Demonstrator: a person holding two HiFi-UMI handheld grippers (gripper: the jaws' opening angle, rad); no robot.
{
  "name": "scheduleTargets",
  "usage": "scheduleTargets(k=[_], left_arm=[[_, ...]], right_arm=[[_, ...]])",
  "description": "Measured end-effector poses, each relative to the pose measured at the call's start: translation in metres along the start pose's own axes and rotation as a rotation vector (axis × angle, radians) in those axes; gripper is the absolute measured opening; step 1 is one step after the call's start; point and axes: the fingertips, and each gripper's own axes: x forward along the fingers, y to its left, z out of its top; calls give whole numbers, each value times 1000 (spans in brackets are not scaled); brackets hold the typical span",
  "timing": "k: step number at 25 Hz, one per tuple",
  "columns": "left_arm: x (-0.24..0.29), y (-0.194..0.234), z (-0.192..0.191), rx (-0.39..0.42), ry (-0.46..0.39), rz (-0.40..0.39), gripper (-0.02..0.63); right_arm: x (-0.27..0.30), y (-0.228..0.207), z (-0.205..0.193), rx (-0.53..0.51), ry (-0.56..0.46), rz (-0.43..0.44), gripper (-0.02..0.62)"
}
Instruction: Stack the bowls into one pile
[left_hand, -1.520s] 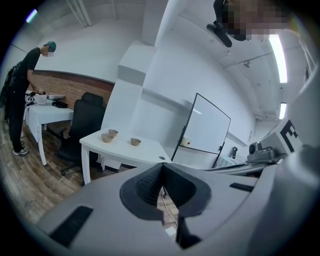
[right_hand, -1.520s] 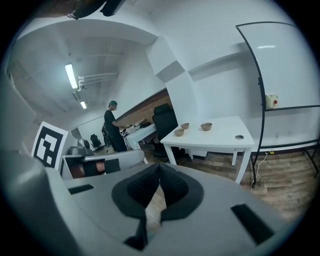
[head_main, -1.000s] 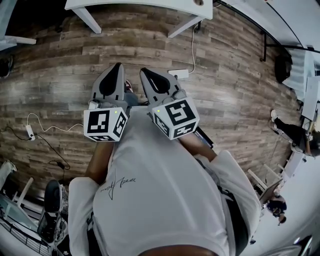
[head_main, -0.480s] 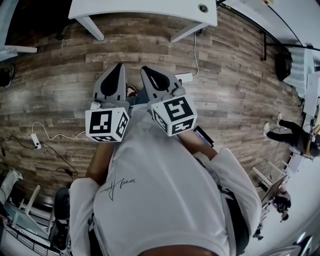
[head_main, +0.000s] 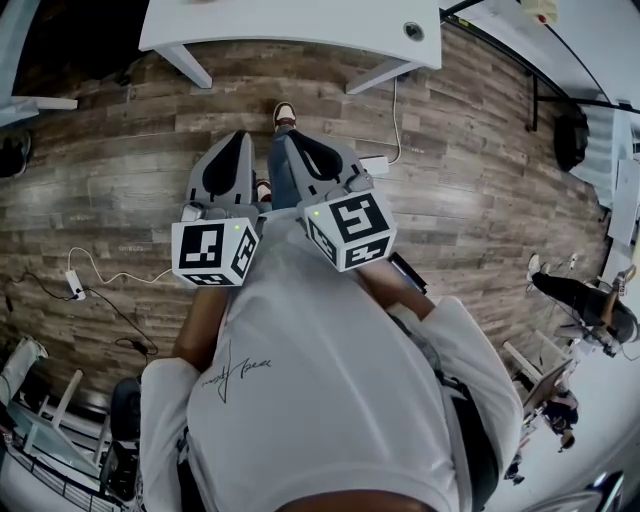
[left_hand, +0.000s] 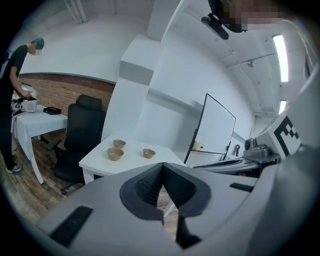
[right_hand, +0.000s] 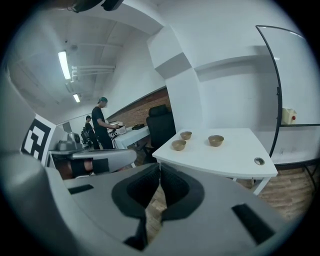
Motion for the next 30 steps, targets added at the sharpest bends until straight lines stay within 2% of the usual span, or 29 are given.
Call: scheduleTargets(k=[7,14,24,30], left_arm=[[48,29,24,-7,-38,40,3],[107,44,44,-10,-16,35,3],[169,81,71,-36,10,108,3],[200,97,81,-39,23,138,3]], right_arm=[[44,-29,25,-6,5,35,11],[87,-70,53,10,17,53,11],[151,-105,90,15,43,142,11],[179,-133,107,26,42,158,11]])
